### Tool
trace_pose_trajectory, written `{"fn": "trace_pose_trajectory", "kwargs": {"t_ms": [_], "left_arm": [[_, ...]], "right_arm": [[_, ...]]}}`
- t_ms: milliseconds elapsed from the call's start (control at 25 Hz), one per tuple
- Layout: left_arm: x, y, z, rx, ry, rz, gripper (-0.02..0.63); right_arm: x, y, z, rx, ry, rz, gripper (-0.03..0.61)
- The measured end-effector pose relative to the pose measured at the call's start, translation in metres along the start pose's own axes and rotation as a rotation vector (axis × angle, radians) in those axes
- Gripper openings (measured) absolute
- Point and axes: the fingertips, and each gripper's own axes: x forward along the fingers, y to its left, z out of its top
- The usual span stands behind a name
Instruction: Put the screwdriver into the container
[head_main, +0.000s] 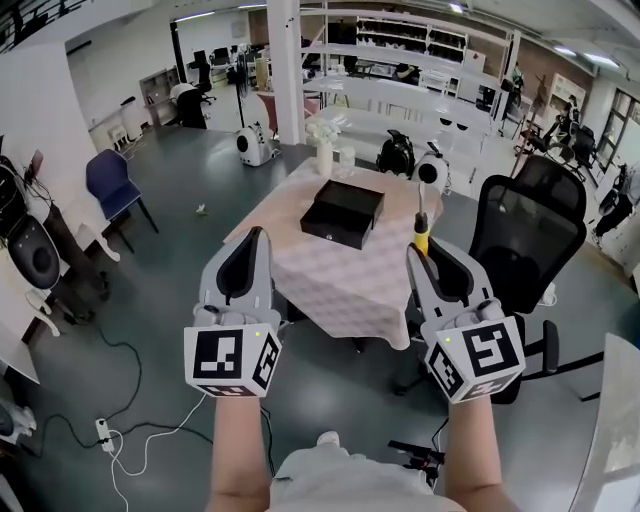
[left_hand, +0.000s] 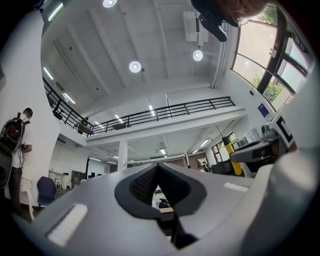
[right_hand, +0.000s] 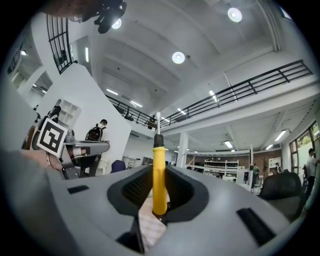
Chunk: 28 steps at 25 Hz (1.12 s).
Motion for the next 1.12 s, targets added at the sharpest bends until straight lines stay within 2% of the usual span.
{"fn": "trace_pose_trajectory", "kwargs": {"t_ms": [240,680,1120], "left_arm": [[0.042,0.033,-0.031,-0.024,0.017,-0.022,0.008],[0.102,0.068,-0.075,-0.031,0.051,-0.025,0.008],[0.214,0.102,-0.122,-0.018,0.064,-0.032,0.008]], "right_arm": [[0.055,-0.004,-0.02,0.0,0.036,-0.017,0.075],[0.132,-0.026,-0.051,0.014,0.061,-0.005,0.075],[0.24,-0.083,-0.091,0.048,0.064,-0.017,0.075]]}}
